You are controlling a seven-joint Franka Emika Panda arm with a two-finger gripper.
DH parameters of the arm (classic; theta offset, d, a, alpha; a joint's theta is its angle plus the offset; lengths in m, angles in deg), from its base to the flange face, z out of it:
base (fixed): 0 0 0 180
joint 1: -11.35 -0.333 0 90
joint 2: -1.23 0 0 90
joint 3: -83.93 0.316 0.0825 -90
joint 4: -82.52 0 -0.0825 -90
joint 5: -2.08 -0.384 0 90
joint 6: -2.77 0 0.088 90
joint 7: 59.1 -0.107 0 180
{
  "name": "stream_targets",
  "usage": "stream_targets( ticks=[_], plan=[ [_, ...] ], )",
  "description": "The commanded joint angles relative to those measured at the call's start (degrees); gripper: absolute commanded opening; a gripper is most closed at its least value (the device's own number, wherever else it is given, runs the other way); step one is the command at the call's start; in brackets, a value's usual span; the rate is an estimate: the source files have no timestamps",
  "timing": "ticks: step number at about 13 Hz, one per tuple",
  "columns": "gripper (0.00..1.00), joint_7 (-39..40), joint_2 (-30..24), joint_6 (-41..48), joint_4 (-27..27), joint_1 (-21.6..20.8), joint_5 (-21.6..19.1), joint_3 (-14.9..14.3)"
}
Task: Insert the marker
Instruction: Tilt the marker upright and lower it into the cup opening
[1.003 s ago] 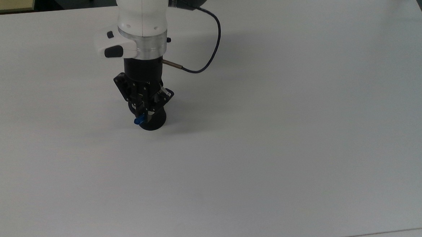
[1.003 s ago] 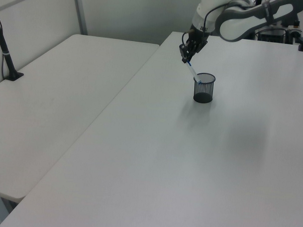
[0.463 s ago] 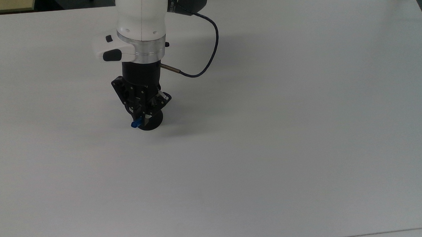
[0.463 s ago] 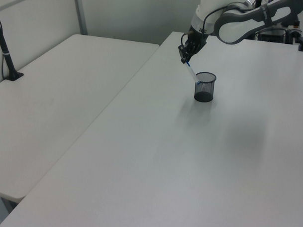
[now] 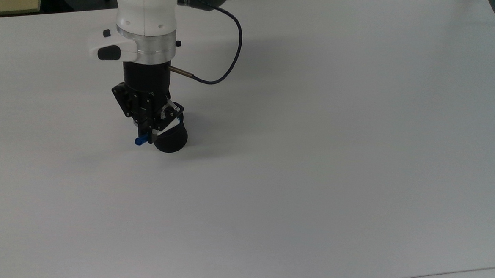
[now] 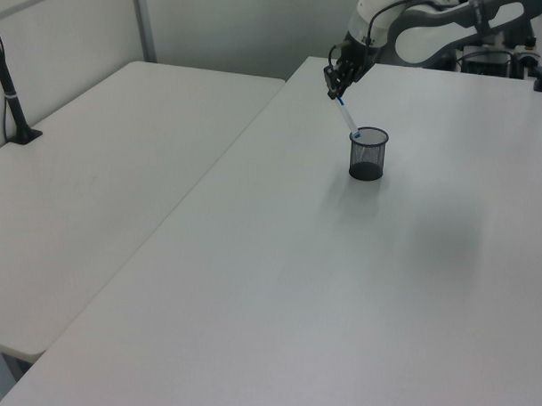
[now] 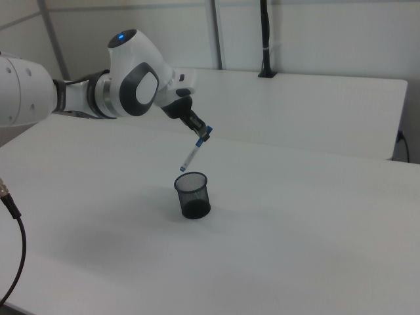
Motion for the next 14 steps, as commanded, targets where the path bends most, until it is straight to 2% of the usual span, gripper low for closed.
stream_targets(
  ticks=[1,9,14],
  plan=[
    [0.05,4.0,-1.6,-0.8,1.1,0.6,0.3,0.1],
    [0.05,13.3,-1.2,-0.9,1.6,1.2,0.3,0.1],
    [0.05,13.6,0.0,-0.9,2.3,0.6,0.6,0.1]
  ],
)
